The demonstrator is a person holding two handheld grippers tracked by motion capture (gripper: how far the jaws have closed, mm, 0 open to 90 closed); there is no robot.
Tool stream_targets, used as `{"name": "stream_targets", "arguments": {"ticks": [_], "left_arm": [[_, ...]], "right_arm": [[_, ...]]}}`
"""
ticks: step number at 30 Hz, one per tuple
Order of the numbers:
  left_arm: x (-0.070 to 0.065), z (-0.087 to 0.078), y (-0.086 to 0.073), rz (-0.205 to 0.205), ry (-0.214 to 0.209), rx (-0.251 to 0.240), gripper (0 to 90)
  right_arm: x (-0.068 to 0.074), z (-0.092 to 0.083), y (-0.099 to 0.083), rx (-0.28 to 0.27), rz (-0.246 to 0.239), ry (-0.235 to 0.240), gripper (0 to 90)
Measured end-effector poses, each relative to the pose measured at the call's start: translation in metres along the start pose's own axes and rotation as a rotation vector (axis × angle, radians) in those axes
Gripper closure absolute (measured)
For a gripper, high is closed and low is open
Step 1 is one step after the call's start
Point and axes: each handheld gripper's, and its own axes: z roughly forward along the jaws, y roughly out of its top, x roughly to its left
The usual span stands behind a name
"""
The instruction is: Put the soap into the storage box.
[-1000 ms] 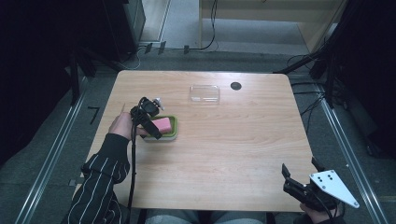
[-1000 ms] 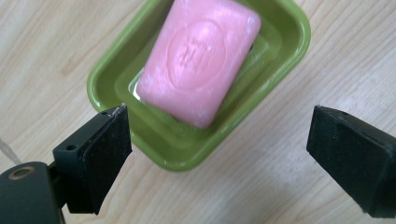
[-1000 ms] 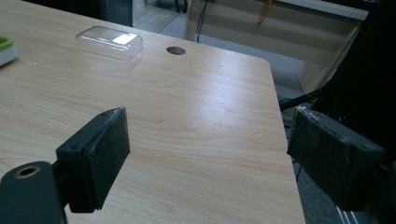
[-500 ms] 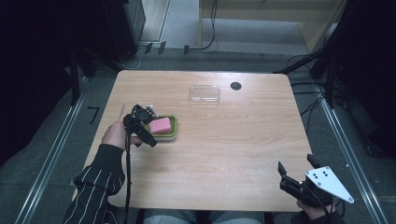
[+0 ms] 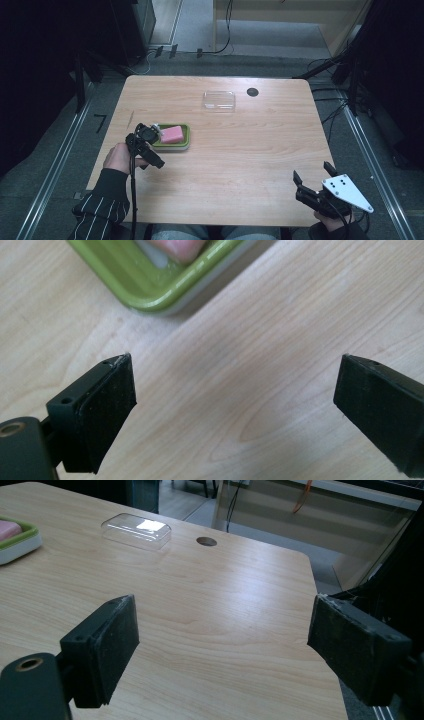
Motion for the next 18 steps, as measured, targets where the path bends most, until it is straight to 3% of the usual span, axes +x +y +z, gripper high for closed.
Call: {"name": "stream_targets", "arguments": {"ticks": [13, 18], "left_arm": [[-0.010, 0.009, -0.035, -0.045, 0.005, 0.021, 2.7], [-0.012, 0.009, -0.046, -0.066, 0.009, -0.002, 2.5]], "right_arm": [[0.003, 0.004, 0.002, -0.002, -0.006, 0.015, 13.7], [0.003, 0.005, 0.003, -0.005, -0.006, 0.015, 13.7]]}}
